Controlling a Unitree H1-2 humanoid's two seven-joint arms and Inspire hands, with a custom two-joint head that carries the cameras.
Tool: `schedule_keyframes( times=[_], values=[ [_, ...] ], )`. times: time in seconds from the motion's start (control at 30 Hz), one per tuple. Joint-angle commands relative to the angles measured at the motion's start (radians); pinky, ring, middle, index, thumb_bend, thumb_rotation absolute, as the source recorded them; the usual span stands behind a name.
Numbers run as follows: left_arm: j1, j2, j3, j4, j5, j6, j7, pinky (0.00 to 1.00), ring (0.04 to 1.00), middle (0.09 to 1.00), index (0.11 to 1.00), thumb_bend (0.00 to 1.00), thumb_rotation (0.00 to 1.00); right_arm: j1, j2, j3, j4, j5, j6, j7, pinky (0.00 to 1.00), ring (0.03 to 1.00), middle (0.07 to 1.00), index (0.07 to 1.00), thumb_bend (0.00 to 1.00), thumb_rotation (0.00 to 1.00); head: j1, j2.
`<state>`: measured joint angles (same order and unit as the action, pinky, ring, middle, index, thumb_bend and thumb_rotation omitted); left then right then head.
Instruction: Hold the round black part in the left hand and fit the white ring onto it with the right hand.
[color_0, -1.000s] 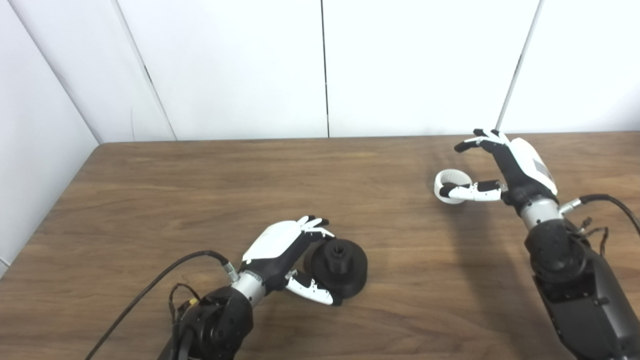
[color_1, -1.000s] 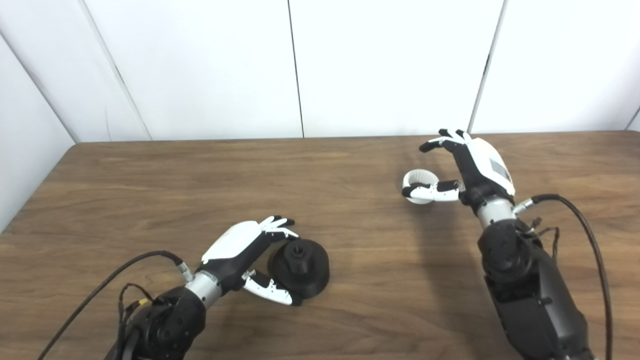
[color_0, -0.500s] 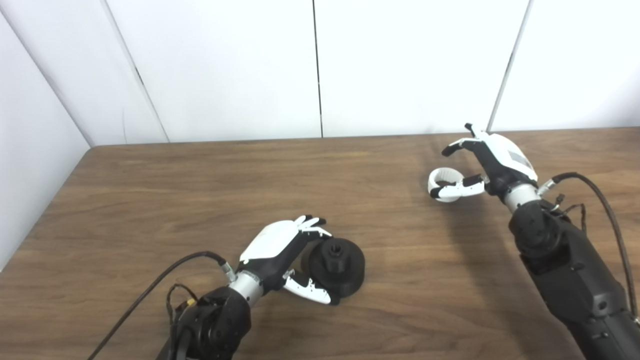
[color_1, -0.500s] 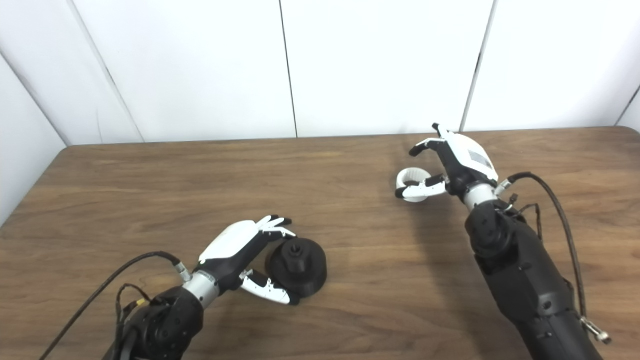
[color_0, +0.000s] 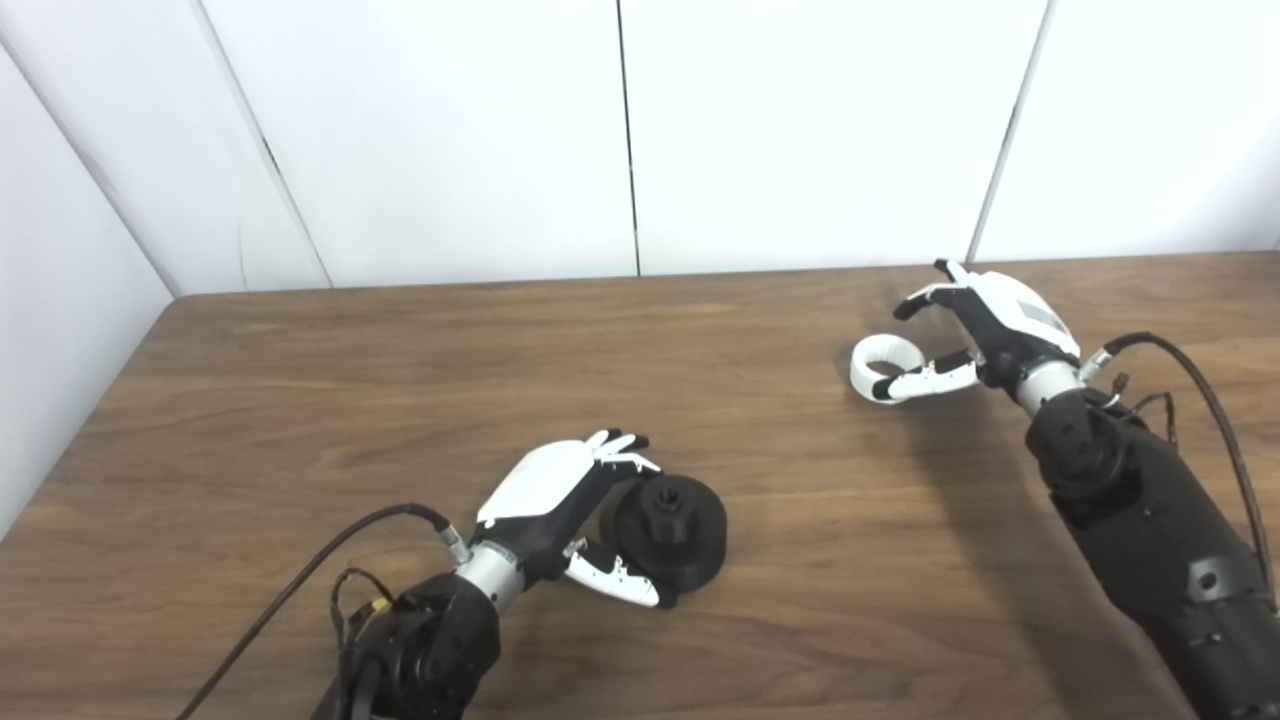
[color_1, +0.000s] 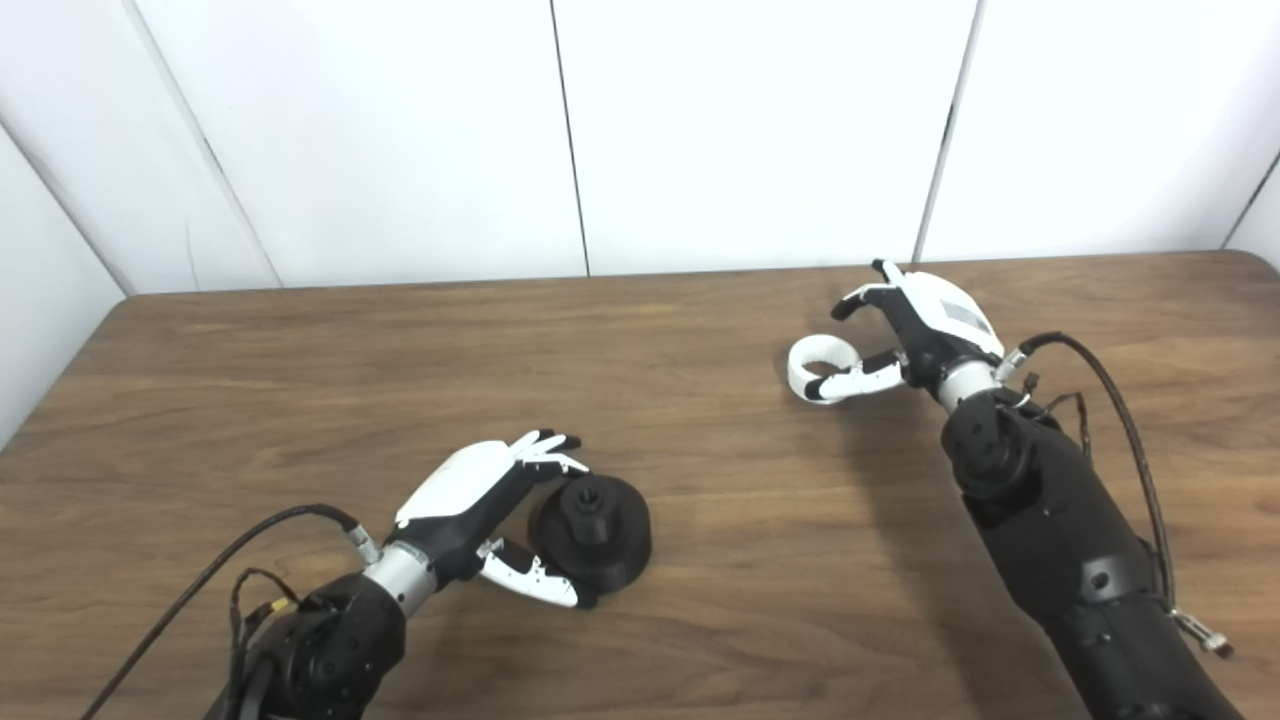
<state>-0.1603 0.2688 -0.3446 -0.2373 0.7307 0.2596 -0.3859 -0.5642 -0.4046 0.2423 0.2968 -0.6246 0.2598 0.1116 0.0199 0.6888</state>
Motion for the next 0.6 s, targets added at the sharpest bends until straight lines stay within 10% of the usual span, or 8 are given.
schedule_keyframes(
  times=[0.0, 0.57],
  values=[
    [-0.03, 0.003, 0.001, -0.005, 0.009, 0.0, 0.005, 0.95, 1.0, 0.958, 0.715, 0.92, 0.28, -0.066, -0.023, -0.005, -0.012, -0.003, -0.029, -0.007, 1.0, 1.0, 0.993, 0.725, 0.89, 0.35, 0.0, 0.0],
    [-0.031, 0.001, 0.001, 0.003, 0.007, -0.011, 0.018, 0.94, 1.0, 0.956, 0.709, 0.92, 0.28, -0.071, -0.016, 0.011, 0.008, 0.001, -0.027, 0.004, 1.0, 1.0, 0.983, 0.73, 0.86, 0.36, 0.004, -0.001]
  ],
)
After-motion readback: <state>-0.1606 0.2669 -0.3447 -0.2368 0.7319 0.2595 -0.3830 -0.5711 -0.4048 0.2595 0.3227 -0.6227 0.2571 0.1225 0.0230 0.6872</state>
